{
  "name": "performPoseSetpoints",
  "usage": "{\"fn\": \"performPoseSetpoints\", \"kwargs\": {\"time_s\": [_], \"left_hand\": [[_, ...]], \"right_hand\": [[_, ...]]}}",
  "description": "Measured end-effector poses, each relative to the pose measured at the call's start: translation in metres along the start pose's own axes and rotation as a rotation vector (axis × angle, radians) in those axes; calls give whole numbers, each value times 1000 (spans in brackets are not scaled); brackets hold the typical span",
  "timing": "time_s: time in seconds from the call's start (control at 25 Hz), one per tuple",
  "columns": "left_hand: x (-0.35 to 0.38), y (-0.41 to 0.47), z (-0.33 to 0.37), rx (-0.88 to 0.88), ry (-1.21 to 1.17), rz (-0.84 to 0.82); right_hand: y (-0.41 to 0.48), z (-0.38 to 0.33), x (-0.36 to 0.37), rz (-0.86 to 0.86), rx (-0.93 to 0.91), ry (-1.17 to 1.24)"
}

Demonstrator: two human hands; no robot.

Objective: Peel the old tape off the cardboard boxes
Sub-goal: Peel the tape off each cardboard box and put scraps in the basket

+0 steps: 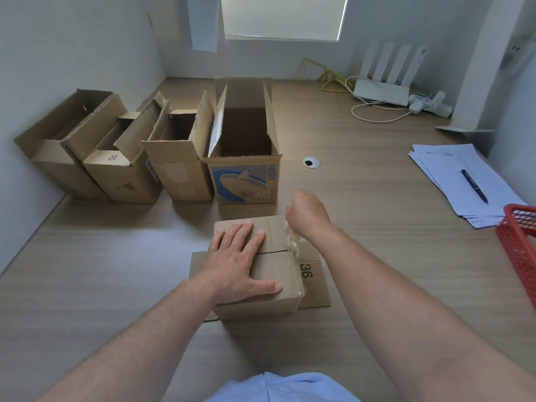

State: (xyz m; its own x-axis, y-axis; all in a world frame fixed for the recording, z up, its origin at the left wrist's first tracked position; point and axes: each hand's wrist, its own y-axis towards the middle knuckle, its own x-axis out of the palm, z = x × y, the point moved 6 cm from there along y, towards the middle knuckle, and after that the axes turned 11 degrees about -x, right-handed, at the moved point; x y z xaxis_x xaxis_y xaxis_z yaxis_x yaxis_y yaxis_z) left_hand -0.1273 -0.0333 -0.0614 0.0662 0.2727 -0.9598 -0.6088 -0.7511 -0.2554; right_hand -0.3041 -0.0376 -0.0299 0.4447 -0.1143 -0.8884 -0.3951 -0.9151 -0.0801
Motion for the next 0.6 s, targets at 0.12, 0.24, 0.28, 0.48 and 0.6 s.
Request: {"fn": "performPoseSetpoints", "kwargs": {"time_s": [0.12,0.24,0.28,0.48,0.6], "left_hand": [[1,0,0,-3,-3,-7],[0,2,1,-1,-9,-2],[0,2,1,-2,-11,-4],[-1,2,1,-6,-8,-11],[-2,2,1,-7,-15,-11]], "right_hand": [[-14,14,-5,87,-8,201],[-34,21,-15,157,-64,449],[-39,21,-19,166,-93,481],[-40,24,-47,296,-161,554],[-36,21,-48,216,-186,456]]}}
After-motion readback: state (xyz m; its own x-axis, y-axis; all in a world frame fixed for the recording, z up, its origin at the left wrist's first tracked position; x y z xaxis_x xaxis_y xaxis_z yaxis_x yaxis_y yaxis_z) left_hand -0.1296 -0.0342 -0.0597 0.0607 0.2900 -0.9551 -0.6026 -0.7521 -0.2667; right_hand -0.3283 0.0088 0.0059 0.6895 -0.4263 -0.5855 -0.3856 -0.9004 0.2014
